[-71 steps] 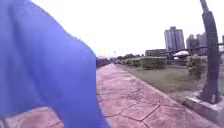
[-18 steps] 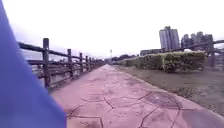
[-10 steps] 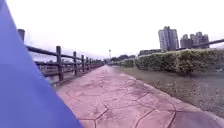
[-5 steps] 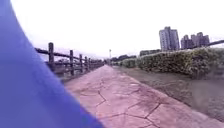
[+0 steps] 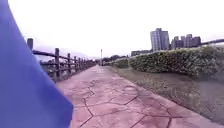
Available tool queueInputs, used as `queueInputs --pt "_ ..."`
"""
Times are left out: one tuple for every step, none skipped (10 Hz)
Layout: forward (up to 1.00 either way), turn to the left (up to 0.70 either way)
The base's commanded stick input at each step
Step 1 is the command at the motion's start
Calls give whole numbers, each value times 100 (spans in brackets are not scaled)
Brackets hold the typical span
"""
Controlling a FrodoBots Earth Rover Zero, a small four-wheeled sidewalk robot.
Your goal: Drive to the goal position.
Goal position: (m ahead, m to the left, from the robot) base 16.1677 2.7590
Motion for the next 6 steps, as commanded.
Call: queueInputs --pt "100 0" --pt "100 0" --pt "100 0" --pt "100 2" --pt "100 3" --pt "100 11"
